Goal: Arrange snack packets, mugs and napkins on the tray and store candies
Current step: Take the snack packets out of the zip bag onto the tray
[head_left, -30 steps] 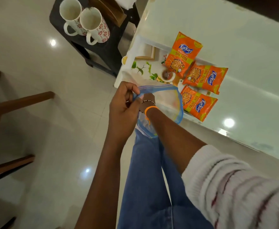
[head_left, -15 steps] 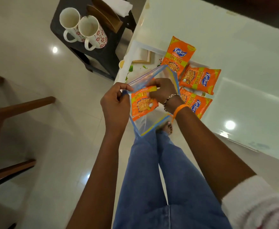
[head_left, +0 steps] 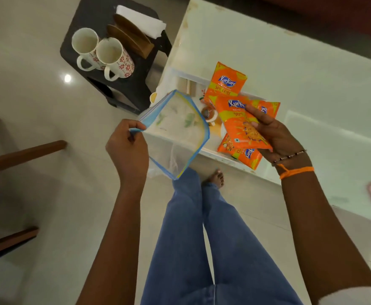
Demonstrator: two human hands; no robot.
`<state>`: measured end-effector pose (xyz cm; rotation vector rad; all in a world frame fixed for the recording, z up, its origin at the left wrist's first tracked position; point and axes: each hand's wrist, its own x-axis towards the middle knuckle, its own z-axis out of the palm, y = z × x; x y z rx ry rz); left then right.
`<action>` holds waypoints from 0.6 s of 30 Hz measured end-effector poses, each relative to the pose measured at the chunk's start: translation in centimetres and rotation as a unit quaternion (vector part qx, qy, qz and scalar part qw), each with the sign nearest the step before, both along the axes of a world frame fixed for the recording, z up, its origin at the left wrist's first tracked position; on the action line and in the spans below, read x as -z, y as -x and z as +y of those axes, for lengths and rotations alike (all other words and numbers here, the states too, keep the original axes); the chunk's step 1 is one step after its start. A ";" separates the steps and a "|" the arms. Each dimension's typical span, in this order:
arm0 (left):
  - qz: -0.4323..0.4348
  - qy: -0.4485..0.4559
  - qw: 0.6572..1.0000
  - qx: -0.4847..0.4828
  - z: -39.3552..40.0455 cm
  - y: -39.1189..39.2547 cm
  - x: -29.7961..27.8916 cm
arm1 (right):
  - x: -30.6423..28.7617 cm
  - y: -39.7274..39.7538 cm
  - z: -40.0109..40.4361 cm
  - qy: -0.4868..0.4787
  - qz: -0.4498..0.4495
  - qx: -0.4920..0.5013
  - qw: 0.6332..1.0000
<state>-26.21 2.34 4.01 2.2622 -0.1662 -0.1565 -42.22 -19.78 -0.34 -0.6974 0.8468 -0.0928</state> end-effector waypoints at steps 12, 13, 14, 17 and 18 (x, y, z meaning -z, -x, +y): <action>-0.019 -0.026 0.999 -0.002 3.1 -0.2 -0.1 | 11.3 -4.9 5.7 0.069 0.249 0.073 0.963; -0.015 -0.023 1.000 0.001 3.2 -0.1 0.2 | 11.9 -5.4 6.0 0.080 0.254 0.061 0.962; -0.010 -0.020 1.000 0.003 3.2 0.0 0.4 | 12.5 -5.8 6.3 0.099 0.266 0.044 0.958; 0.004 -0.014 1.000 -0.001 3.3 0.3 0.9 | 13.8 -6.3 6.7 0.174 0.315 -0.048 0.932; 0.009 -0.013 1.000 -0.004 3.4 0.3 1.1 | 13.9 -6.4 6.8 0.194 0.328 -0.085 0.920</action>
